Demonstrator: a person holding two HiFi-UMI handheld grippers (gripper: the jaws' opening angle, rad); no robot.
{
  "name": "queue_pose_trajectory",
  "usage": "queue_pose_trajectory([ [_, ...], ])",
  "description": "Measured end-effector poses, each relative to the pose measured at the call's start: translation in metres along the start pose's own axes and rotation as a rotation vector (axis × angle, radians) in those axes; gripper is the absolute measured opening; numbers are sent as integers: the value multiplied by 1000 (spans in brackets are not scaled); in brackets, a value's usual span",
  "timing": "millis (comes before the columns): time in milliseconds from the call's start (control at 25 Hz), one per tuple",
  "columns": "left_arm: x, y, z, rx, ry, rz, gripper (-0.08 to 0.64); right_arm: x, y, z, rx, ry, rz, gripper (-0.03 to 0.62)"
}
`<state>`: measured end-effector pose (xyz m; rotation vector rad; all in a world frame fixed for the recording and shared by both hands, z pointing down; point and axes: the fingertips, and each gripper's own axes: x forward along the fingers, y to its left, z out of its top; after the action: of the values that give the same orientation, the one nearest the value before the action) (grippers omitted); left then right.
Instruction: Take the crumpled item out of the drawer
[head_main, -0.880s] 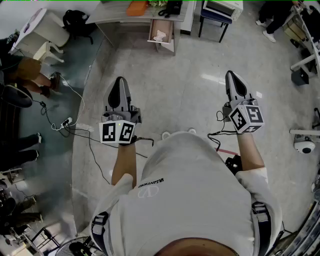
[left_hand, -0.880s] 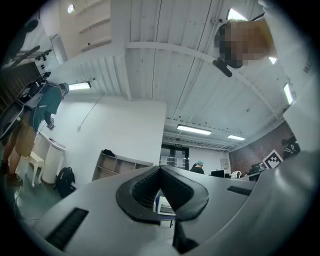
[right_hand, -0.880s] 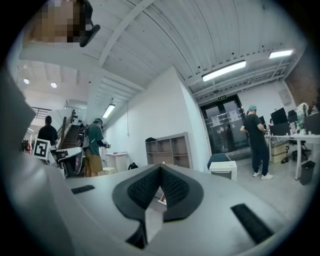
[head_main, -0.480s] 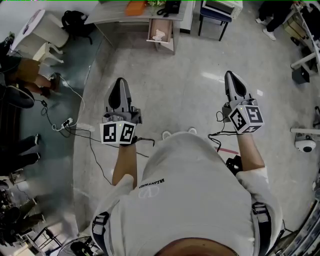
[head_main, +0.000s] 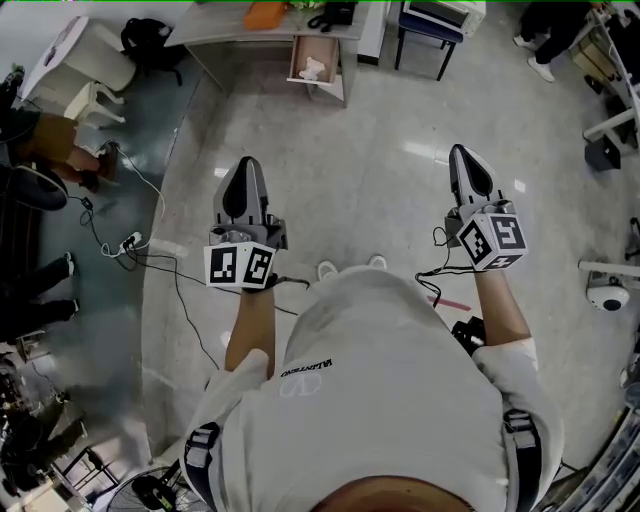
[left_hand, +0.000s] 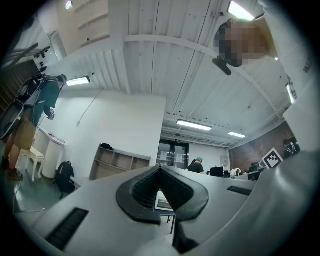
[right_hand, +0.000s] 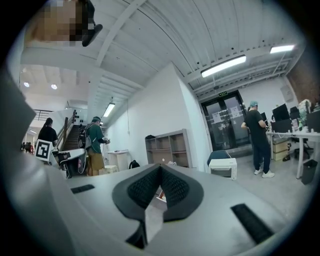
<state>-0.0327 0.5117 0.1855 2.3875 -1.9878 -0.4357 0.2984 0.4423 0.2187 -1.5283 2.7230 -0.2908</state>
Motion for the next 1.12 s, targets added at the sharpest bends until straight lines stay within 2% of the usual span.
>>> queue_pose_trajectory([
  [320, 10, -30, -6, 18, -7, 37, 2, 5, -26, 0, -17, 17, 70, 2],
  [600, 14, -33, -17, 20, 20, 61, 2, 16, -28, -2, -18, 19, 112, 2],
  [840, 25, -25, -22, 18, 21, 50, 2, 30, -22, -6, -17, 17, 112, 2],
  [1120, 59, 5, -31, -1, 22, 25, 2, 65, -21, -3, -16, 7, 75, 2],
])
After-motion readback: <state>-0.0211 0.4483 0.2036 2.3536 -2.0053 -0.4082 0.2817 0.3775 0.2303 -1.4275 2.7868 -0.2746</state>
